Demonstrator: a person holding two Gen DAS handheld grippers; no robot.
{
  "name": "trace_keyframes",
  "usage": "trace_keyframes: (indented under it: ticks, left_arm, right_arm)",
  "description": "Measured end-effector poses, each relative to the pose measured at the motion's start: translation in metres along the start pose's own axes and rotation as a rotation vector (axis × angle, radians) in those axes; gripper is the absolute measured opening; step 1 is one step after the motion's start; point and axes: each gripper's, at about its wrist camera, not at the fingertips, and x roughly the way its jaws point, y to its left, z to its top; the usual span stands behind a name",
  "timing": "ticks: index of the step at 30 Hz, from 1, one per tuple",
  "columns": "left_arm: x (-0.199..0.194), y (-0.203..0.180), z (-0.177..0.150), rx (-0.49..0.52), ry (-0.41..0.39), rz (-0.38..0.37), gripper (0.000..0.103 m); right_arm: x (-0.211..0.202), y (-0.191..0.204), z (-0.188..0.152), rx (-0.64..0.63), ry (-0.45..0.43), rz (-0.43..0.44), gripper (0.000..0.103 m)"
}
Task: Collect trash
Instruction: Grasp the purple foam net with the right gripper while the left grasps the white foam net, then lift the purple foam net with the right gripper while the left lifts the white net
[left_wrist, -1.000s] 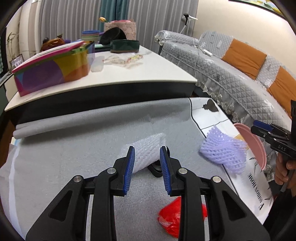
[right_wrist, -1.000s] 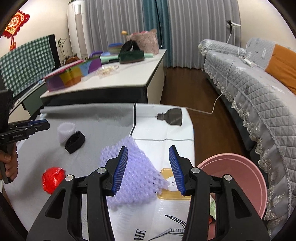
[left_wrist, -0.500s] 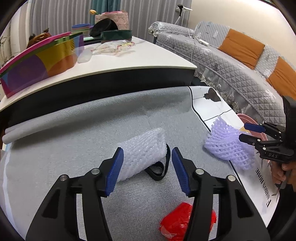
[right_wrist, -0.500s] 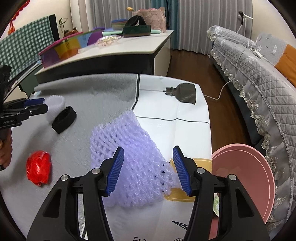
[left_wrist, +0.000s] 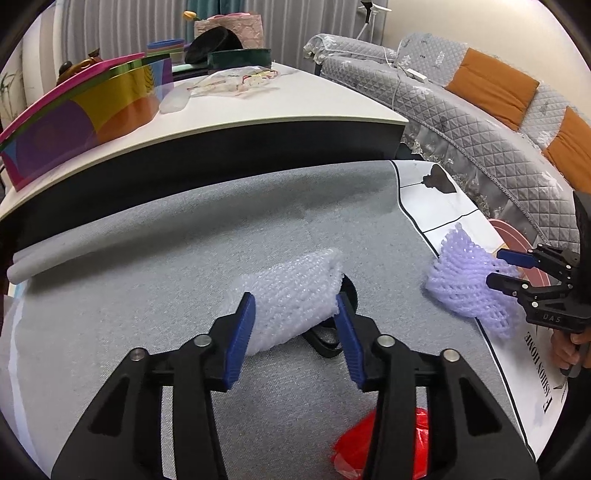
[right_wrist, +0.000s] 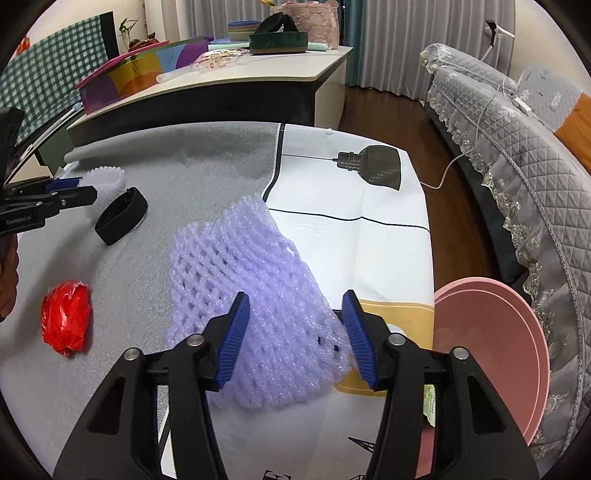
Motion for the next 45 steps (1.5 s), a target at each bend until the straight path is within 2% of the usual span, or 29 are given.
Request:
trace_keyframes:
  ticks: [5, 8, 11, 16, 27, 45]
  left_arm:
    - [0.0, 0.001, 0.0, -0.004, 0.006, -0.002, 0.027]
    - [-0.001, 0.0, 0.001, -0.003, 0.006, 0.001, 0.023]
    - [-0.002, 0.001, 0.001, -0.003, 0.006, 0.001, 0.016]
    - [-0.009, 0.006, 0.002, -0.015, -0.007, 0.01, 0.014]
    - [-0.028, 0.009, 0.001, -0.027, -0.041, 0.017, 0.013]
    - [-0.071, -0.005, -0.006, -0.038, -0.111, 0.025, 0.013]
  right_arm:
    - [0.001, 0.002, -0.001, -0.016, 0.008, 0.004, 0.024]
    - [0.0, 0.003, -0.001, -0.024, 0.003, 0.002, 0.012]
    - [-0.004, 0.003, 0.0, -0.027, -0.012, 0.007, 0.01]
    - [-0.018, 0.006, 0.004, -0.028, -0.058, 0.026, 0.01]
    - [-0.049, -0.001, 0.011, 0.039, -0.171, 0.047, 0.01]
    - [-0.093, -0.004, 0.003, 0.059, -0.255, 0.036, 0.01]
